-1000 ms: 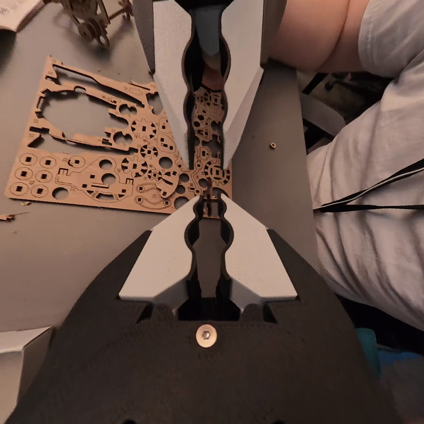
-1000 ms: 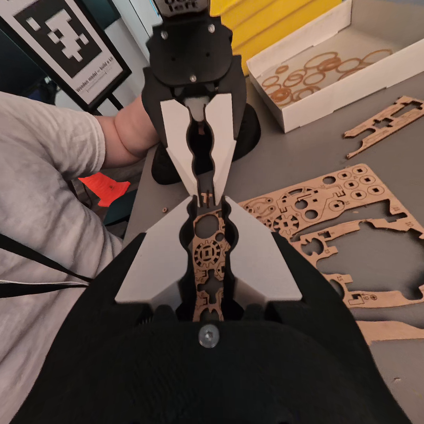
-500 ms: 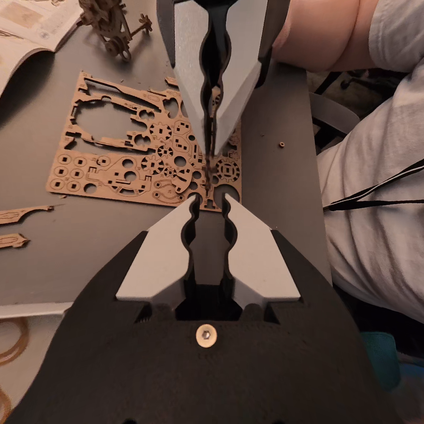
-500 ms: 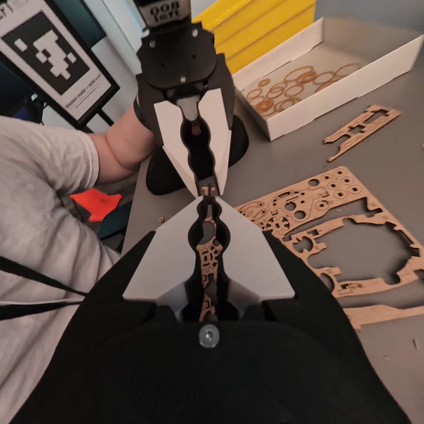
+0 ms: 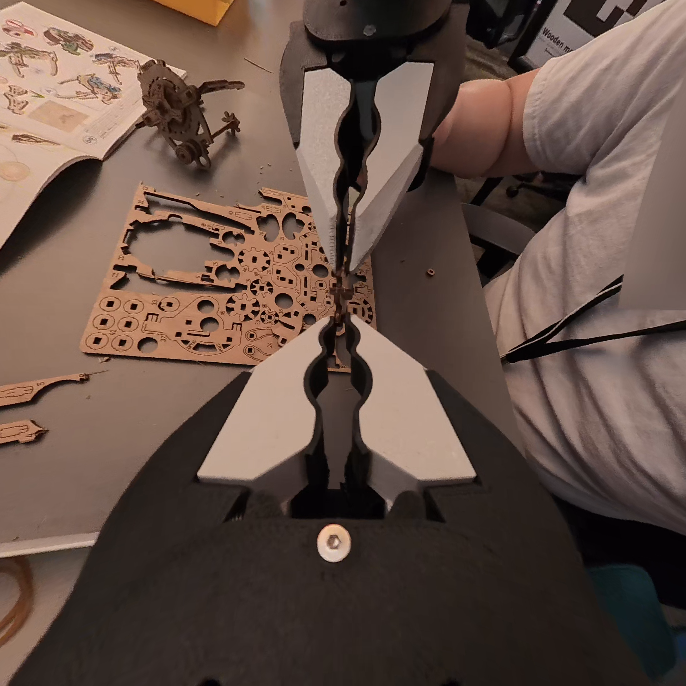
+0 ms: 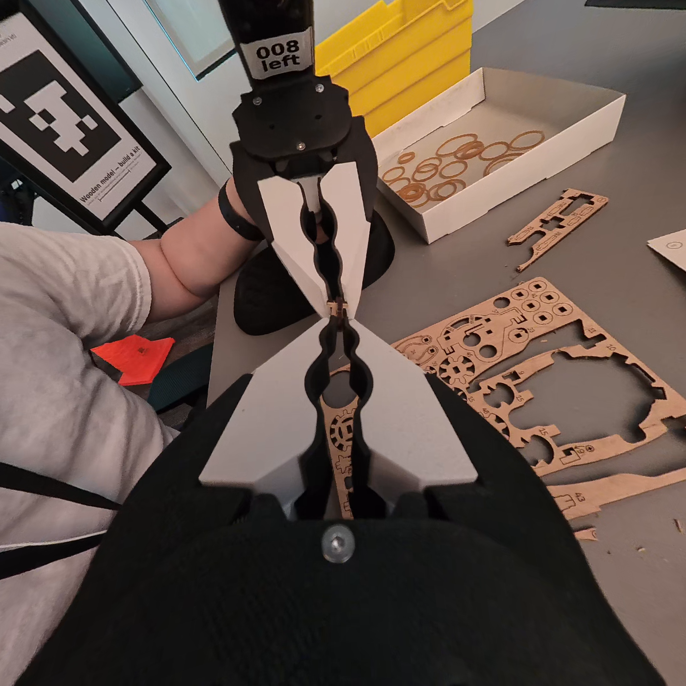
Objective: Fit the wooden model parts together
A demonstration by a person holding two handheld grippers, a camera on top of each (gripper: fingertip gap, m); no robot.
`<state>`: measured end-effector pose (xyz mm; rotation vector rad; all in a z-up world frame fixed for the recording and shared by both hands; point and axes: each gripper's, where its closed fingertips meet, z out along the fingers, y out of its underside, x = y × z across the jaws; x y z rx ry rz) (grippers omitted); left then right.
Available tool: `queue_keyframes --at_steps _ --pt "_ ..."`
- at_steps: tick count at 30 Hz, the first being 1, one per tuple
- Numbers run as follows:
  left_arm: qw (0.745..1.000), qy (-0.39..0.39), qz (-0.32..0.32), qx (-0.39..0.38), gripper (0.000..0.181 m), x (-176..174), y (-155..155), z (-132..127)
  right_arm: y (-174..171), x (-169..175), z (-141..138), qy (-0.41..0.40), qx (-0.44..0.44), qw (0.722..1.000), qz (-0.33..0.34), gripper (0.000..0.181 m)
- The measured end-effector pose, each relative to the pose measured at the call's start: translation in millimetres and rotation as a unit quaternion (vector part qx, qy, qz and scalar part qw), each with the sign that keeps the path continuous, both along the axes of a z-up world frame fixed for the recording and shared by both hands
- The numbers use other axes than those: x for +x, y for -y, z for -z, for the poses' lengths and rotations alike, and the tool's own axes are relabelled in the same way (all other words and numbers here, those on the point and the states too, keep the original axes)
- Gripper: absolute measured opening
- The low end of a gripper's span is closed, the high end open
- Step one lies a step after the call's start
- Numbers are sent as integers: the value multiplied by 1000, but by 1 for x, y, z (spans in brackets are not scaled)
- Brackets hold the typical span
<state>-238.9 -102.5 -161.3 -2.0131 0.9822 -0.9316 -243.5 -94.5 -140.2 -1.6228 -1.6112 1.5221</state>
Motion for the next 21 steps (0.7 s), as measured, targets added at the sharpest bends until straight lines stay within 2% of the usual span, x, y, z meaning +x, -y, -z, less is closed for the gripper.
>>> queue_keyframes --at_steps 4,9,18,21 --pt "1000 21 -10 -9 10 -2 -3 -4 -2 -1 0 -3 -3 1000 5 0" --pt "999 45 -13 -6 3 -1 -4 -10 -5 -1 -7 -24 -20 999 12 0" --pt "994 112 -8 7 1 5 -4 -30 -5 1 -22 -65 -97 993 -5 0" --pt "994 113 -13 2 1 5 -5 -32 -5 1 -23 -67 -122 990 -11 0"
